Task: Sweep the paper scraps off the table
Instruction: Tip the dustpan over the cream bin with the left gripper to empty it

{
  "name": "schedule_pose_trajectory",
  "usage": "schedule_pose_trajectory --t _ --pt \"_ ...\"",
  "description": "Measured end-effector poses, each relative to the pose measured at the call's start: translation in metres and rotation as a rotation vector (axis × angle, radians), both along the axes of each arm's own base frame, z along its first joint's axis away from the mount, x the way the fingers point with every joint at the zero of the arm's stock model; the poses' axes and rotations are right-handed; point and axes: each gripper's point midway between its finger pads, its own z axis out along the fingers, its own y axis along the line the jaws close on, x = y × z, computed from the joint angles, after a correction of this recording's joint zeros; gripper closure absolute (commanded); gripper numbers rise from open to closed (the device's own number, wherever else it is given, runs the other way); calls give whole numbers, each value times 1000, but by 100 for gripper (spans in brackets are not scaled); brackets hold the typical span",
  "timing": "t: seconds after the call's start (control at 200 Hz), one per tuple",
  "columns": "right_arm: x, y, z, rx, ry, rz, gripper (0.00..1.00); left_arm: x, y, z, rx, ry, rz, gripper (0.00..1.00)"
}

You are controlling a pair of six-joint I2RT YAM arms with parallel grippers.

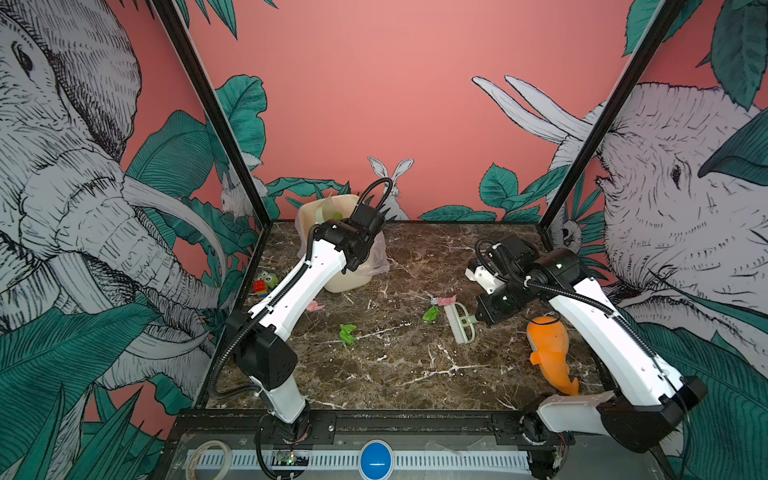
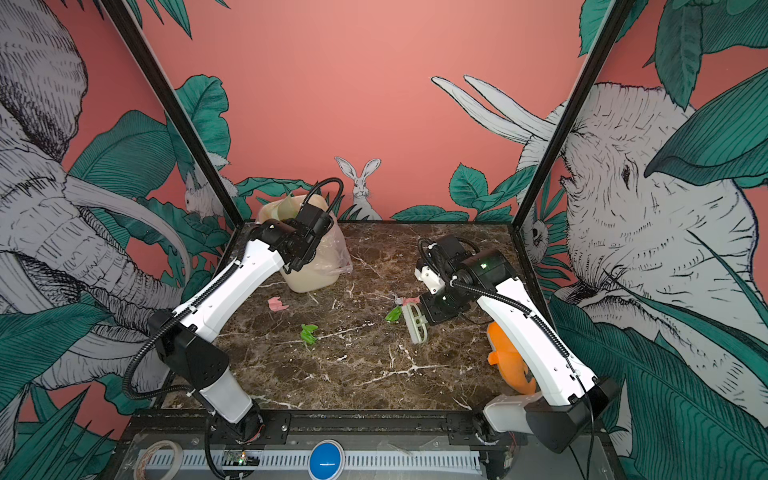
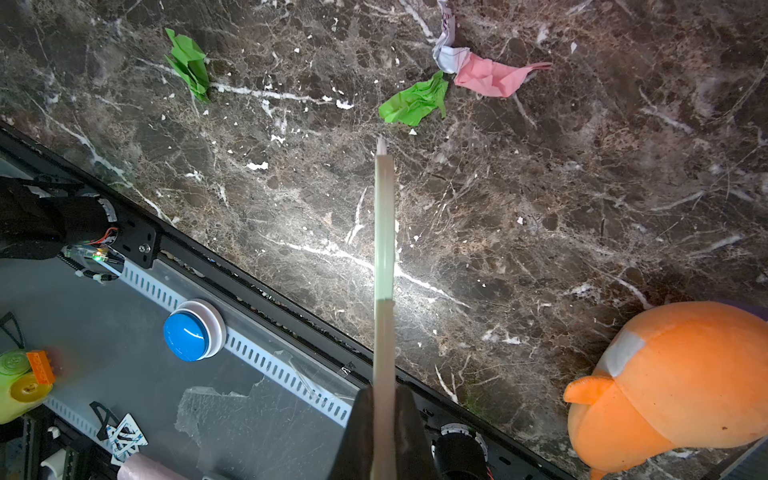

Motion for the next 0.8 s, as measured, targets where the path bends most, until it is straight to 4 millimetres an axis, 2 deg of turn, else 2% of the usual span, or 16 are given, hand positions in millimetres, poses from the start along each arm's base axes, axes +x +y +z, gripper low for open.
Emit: schedule_pose_trajectory --t 0.21,0.485,0.65,0.795 --pt "2 2 -6 -11 22 13 100 -2 4 7 45 -20 -6 99" --pt "3 3 -7 -12 25 16 100 -7 7 22 5 -76 -5 99" --pt "3 2 -7 -12 24 11 100 -8 1 36 -119 -137 -18 99" --pt "4 2 -7 -13 24 10 100 -18 -7 65 -307 -231 -62 98"
